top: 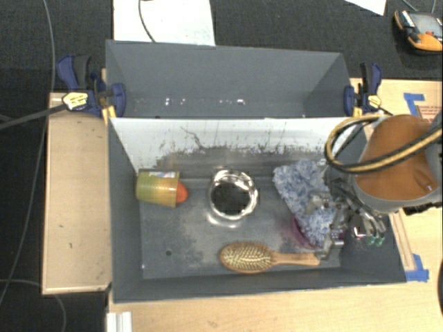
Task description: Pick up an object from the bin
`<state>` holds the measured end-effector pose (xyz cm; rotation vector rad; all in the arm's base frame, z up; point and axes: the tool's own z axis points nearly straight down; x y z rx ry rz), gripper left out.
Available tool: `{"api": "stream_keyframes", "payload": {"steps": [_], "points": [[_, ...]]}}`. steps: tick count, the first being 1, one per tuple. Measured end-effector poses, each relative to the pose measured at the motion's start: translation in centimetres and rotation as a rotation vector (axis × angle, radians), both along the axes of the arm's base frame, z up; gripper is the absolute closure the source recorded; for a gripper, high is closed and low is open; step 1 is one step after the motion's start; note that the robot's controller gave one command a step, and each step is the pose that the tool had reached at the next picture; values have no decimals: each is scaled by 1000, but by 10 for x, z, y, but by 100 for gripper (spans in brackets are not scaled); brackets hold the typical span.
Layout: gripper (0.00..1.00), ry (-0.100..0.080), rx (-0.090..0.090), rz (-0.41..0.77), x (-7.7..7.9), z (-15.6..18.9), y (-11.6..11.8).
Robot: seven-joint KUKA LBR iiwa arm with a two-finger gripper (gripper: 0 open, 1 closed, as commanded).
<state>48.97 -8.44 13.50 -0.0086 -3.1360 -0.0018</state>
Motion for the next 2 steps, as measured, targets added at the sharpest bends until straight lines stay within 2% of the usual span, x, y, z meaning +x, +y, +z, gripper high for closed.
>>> {"api": "stream_keyframes", "payload": {"steps": [1, 2], "points": [[0, -8, -1, 6, 2, 4, 0], [0, -30, -2, -79, 30, -58, -59]]}}
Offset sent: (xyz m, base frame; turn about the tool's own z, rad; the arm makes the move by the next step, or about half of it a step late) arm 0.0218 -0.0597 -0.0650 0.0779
